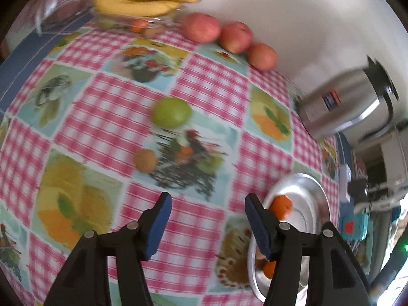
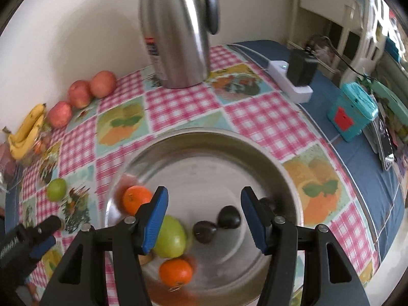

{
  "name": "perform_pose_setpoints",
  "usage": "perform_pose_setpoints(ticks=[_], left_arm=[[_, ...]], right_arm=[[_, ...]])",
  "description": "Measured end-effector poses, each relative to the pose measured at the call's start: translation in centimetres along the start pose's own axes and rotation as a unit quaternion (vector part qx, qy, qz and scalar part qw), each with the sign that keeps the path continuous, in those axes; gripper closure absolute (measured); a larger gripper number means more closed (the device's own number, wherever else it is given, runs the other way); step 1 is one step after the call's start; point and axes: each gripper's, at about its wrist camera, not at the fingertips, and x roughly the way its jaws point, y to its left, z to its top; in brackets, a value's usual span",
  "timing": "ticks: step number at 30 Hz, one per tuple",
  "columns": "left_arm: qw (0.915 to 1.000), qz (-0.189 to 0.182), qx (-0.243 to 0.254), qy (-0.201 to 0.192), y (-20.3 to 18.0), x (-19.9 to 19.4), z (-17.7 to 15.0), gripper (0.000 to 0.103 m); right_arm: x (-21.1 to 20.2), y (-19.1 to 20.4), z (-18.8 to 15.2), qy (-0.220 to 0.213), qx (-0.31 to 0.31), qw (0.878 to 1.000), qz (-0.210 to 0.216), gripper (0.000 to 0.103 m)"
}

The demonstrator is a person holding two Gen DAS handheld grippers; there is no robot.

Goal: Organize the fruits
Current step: 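Open the left gripper to drop the tangerine while the right drops the plum into the plate, then withdraw both open tools from the plate toward the green apple and kiwi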

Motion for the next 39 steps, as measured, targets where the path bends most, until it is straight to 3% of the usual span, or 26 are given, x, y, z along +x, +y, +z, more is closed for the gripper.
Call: perform_pose_setpoints(ticks=[5,17,22,25,31,35,39], left_arm=[[0.9992,0.014,-0.034,-0.015,2.7,-0.7,1.1,0.038],[0.9948,0.046,-0.081,-0.041,7.1,-1.7,2.6,0.024],[0.9946,0.058,-0.068,-0.052,7.4,-2.1,2.9,0.022],[0.9938,0.071,-0.062,-0.06,7.8,-2.3,3.2,0.012],[0.9923,0.09,-0.042,-0.075,8.4,-2.7,3.9,0.002],[0.991,0.105,-0.014,-0.082,8.3,-2.6,4.4,0.0],[0.9903,0.113,0.003,-0.081,8.3,-2.4,4.5,0.0]], right_arm=[[-0.6,2.2,-0.4,-0.004,-0.031,0.999,0.013,0.043],[-0.7,8.5,-2.1,0.01,-0.12,0.991,0.058,0.043],[-0.1,10.6,-3.3,0.022,-0.151,0.986,0.066,0.042],[0.3,11.6,-3.8,0.028,-0.165,0.983,0.073,0.027],[0.8,13.0,-4.5,0.036,-0.176,0.98,0.091,0.026],[1.2,13.7,-4.7,0.037,-0.181,0.978,0.097,0.013],[1.5,14.4,-4.9,0.036,-0.19,0.976,0.101,0.012]])
